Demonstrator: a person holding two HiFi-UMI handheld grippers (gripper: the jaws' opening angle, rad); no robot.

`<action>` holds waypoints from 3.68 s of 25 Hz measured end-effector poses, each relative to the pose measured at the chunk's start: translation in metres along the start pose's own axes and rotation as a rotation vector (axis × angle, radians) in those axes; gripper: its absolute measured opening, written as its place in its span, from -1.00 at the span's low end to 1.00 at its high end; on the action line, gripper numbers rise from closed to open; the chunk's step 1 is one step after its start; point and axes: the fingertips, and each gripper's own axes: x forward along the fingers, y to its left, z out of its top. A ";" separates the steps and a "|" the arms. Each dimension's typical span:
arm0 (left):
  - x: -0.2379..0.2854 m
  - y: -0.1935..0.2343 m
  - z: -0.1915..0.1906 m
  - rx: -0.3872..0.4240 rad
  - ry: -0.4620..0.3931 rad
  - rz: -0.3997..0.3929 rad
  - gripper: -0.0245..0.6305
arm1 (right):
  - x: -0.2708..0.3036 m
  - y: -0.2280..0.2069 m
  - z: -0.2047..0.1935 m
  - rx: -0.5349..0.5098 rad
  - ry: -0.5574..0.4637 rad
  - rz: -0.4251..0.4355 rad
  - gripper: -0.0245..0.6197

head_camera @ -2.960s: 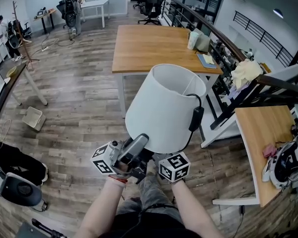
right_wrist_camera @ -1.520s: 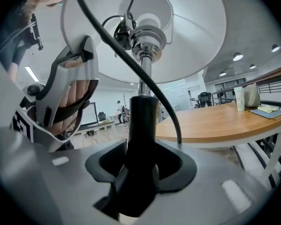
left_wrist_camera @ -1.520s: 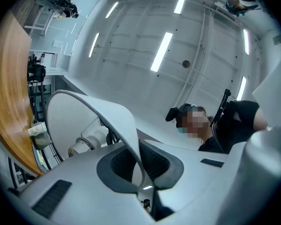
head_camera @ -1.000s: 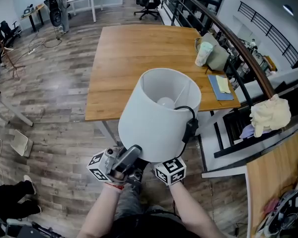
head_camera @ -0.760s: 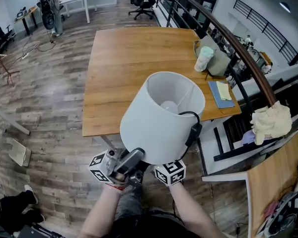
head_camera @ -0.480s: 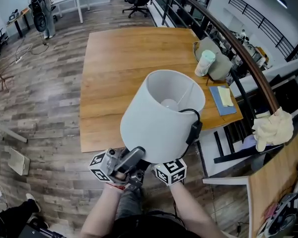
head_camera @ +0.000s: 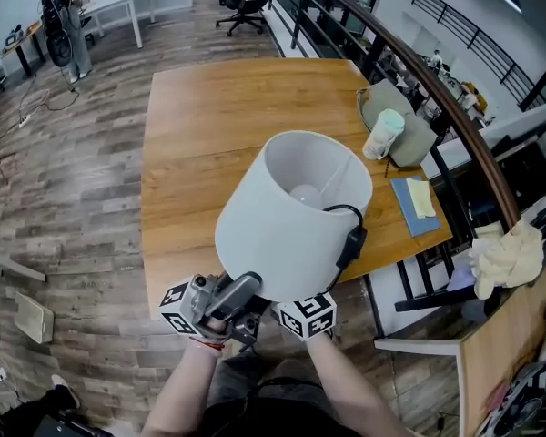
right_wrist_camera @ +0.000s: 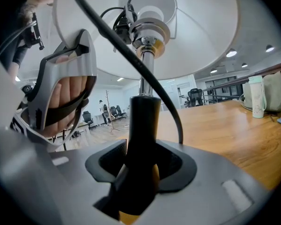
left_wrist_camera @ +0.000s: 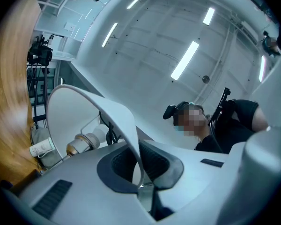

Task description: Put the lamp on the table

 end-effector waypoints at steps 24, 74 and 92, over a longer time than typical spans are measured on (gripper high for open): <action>0.007 0.130 0.057 0.058 -0.034 0.090 -0.92 | 0.103 -0.096 0.016 0.001 0.072 0.094 -0.32; -0.031 0.133 0.088 0.094 -0.184 0.104 -0.92 | 0.110 -0.112 0.019 -0.069 0.025 -0.015 -0.30; -0.030 0.131 0.070 0.183 -0.160 0.153 -0.83 | 0.081 -0.105 0.014 -0.069 0.034 -0.124 -0.30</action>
